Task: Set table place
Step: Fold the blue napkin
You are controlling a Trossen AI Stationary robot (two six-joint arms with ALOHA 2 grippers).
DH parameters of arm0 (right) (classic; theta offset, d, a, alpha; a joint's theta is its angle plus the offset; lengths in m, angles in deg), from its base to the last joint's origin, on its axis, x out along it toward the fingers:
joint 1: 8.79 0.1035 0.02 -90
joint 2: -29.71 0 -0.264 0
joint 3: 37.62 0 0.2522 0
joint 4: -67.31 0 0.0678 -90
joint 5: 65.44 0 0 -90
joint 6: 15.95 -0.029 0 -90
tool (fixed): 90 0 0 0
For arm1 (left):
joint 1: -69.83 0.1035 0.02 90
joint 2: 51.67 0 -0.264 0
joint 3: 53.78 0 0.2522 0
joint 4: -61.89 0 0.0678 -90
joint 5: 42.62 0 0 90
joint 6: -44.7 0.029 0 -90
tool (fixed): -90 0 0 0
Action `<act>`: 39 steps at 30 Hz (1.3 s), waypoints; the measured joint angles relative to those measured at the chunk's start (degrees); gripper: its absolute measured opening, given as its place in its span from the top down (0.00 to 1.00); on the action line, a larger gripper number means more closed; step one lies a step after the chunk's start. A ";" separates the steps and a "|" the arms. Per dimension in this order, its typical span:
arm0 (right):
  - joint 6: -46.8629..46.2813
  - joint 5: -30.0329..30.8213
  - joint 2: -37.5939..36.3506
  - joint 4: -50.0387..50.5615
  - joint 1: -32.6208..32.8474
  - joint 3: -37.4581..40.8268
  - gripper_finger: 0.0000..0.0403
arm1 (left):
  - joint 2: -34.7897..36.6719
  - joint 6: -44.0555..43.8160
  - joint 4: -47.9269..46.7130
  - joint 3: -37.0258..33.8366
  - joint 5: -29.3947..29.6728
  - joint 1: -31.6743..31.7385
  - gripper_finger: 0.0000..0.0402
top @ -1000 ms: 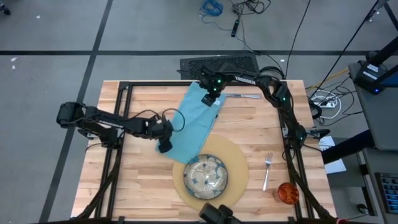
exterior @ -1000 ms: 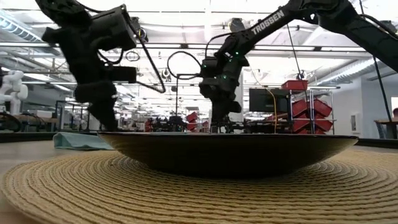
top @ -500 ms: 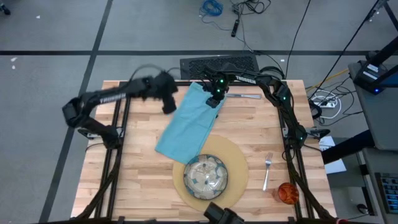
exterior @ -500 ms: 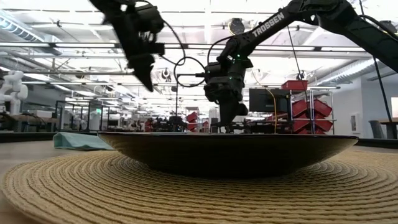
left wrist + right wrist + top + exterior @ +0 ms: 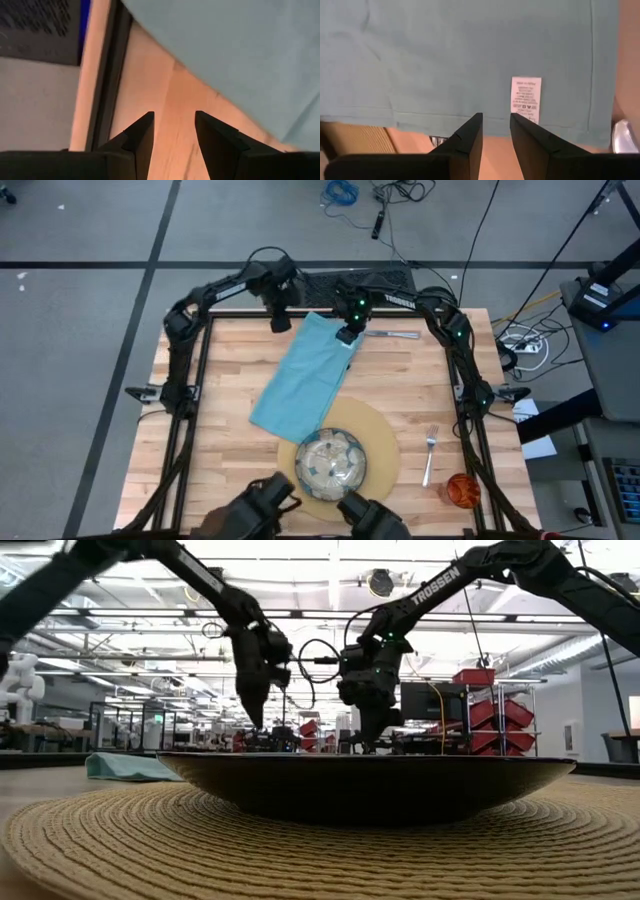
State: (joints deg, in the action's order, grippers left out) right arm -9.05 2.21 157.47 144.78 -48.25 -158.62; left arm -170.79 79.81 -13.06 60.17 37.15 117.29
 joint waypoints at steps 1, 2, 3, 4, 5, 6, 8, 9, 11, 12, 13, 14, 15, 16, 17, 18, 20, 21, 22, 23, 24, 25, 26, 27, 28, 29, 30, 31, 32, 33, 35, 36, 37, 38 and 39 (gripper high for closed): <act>0.39 -1.08 0.00 -0.83 -0.49 0.03 0.77 | -1.48 0.24 -1.03 1.49 0.60 -0.06 0.68; 0.65 -1.99 0.00 -1.64 -0.90 0.04 0.77 | -2.81 0.40 -1.51 3.19 1.25 -0.46 0.68; 0.74 -2.48 -0.01 -2.64 -1.24 0.12 0.77 | -3.72 0.87 -1.77 4.86 1.73 -0.94 0.68; 0.83 -2.51 -0.02 -3.65 -1.61 0.20 0.77 | -4.07 1.34 -2.26 6.51 2.08 -1.45 0.68; 0.93 -2.41 -0.02 -3.82 -2.04 0.22 0.77 | -4.12 1.50 -2.47 7.76 2.66 -1.84 0.68; 1.24 -2.15 -0.02 -3.39 -2.61 0.28 0.77 | -4.12 1.57 -2.29 9.06 2.94 -2.29 0.68; 2.16 -2.14 -0.02 -2.54 -3.86 0.28 0.77 | -4.12 1.45 -1.19 11.52 2.89 -2.77 0.68; 2.69 -2.23 -0.02 -2.40 -4.48 0.53 0.77 | -4.14 1.22 -0.86 12.49 2.91 -3.02 0.68; 3.65 -3.71 -0.04 -2.26 -5.83 1.60 0.77 | -4.16 1.00 0.14 14.47 3.22 -3.34 0.68; 4.04 -4.17 0.00 -2.07 -6.55 2.09 0.77 | -4.16 0.91 0.98 15.21 3.65 -3.50 0.68; 4.25 -4.31 -0.02 -2.41 -7.18 2.80 0.77 | -4.16 0.59 2.02 15.72 3.91 -3.66 0.68; 4.33 -4.37 -0.09 -2.97 -7.79 3.74 0.77 | -4.15 -0.09 3.14 15.92 4.28 -3.75 0.68; 4.38 -4.43 -0.09 -3.31 -8.39 4.79 0.77 | -4.16 -0.65 4.21 15.94 4.76 -3.81 0.68; 4.54 -4.42 -0.05 -3.79 -8.94 5.99 0.77 | -4.18 -1.67 4.86 15.94 5.05 -3.87 0.68; 4.80 -4.45 -0.04 -4.75 -9.37 7.26 0.77 | -4.20 -2.49 5.51 15.83 5.34 -4.00 0.68; 5.22 -4.59 -0.03 -6.08 -9.63 8.35 0.77 | -4.23 -3.12 5.94 15.81 5.62 -4.10 0.68; 6.23 -4.77 -0.03 -7.39 -9.88 9.91 0.77 | -4.23 -4.98 6.12 15.81 6.33 -4.33 0.68; 6.78 -4.94 -0.04 -7.83 -9.88 10.44 0.77 | -4.23 -6.06 5.96 15.81 6.48 -4.46 0.68; 7.32 -4.98 -0.04 -8.47 -9.86 10.84 0.77 | -4.15 -6.60 5.36 15.80 6.55 -4.51 0.68; 7.62 -4.90 -0.02 -8.83 -9.82 11.05 0.77 | -4.00 -7.49 4.20 15.76 6.64 -4.52 0.68; 7.73 -4.87 -0.02 -9.23 -9.84 11.08 0.77 | -3.89 -7.92 2.83 15.74 6.72 -4.52 0.68; 7.74 -4.85 -0.02 -10.07 -9.84 11.07 0.77 | -3.79 -8.38 1.28 15.74 6.73 -4.52 0.68; 7.71 -4.83 -0.02 -10.73 -9.84 11.05 0.77 | -3.70 -8.91 -1.14 15.74 6.59 -4.52 0.68; 7.56 -4.84 -0.02 -10.62 -9.84 10.90 0.77 | -3.68 -9.21 -4.58 15.74 5.66 -4.52 0.68; 7.54 -4.81 -0.02 -9.98 -9.75 10.63 0.77 | -3.68 -9.20 -8.50 15.74 3.95 -4.52 0.68; 7.63 -4.78 -0.02 -9.31 -9.52 10.40 0.77 | -3.70 -9.16 -11.59 15.33 2.16 -4.63 0.68; 7.99 -4.71 -0.04 -8.80 -9.19 10.25 0.77 | -3.63 -9.21 -12.43 14.03 0.59 -4.94 0.68; 8.40 -4.68 -0.15 -8.15 -8.86 10.19 0.77 | -3.53 -9.20 -12.40 12.79 -0.66 -5.41 0.68; 8.67 -4.62 -0.28 -7.50 -8.32 10.21 0.77 | -3.22 -9.13 -12.75 11.63 -1.56 -5.83 0.68; 8.81 -4.65 -0.57 -7.38 -7.82 10.21 0.77 | -2.74 -9.22 -13.54 10.25 -2.04 -6.26 0.68; 8.81 -4.74 -1.79 -7.46 -7.17 10.21 0.77 | -1.15 -9.26 -13.82 7.62 -2.38 -7.33 0.68; 8.71 -4.68 -2.63 -7.52 -7.09 10.21 0.77 | -0.38 -9.14 -13.71 6.25 -2.42 -7.67 0.68; 8.23 -4.66 -3.51 -7.58 -7.18 10.21 0.77 | 0.40 -9.11 -13.98 4.64 -2.42 -7.95 0.68; 7.59 -4.59 -4.35 -7.81 -7.32 10.21 0.77 | 0.97 -9.15 -14.49 2.94 -2.40 -8.32 0.68; 6.99 -4.61 -5.29 -7.83 -7.39 10.21 0.77 | 1.43 -9.19 -14.48 1.30 -2.33 -8.68 0.68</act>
State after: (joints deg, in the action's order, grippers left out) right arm -2.06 -2.40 152.18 136.95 -55.64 -148.42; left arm -169.36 70.62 -27.54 61.47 34.82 108.61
